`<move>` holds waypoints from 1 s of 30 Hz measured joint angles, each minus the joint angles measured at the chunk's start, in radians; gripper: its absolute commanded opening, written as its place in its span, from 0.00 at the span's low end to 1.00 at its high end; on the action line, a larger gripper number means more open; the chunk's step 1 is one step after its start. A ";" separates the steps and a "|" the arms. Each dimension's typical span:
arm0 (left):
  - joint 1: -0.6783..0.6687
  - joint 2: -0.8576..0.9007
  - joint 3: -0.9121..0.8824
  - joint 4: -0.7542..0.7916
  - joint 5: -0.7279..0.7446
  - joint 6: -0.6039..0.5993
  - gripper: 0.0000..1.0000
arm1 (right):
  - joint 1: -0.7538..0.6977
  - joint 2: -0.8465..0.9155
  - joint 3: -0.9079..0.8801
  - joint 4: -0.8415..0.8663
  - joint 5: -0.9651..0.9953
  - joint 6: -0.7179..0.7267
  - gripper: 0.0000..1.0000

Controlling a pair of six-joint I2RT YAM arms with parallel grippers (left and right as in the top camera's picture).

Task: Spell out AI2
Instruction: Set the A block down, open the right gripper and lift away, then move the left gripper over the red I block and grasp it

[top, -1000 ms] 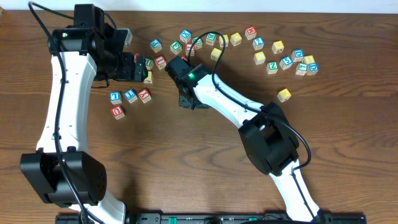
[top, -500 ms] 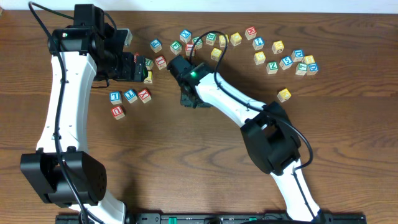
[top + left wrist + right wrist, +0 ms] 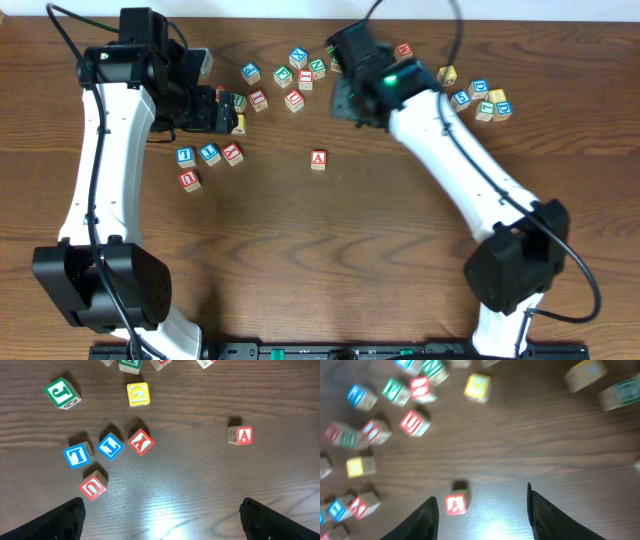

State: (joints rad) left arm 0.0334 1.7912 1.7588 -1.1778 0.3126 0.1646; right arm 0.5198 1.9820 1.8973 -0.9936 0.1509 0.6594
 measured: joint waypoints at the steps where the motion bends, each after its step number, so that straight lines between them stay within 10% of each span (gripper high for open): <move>1: -0.002 0.000 0.000 0.005 0.004 0.000 0.98 | -0.018 -0.003 0.000 -0.008 0.000 -0.008 0.57; 22: -0.097 0.103 0.321 0.097 -0.059 -0.142 0.91 | -0.179 0.000 0.000 -0.140 -0.001 -0.043 0.61; 30: -0.097 0.273 0.424 0.024 -0.085 -0.006 0.85 | -0.179 0.000 0.000 -0.166 0.000 -0.043 0.61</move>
State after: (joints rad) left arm -0.0639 2.0644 2.1826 -1.1542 0.2279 0.1581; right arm 0.3412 1.9820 1.8969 -1.1599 0.1505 0.6163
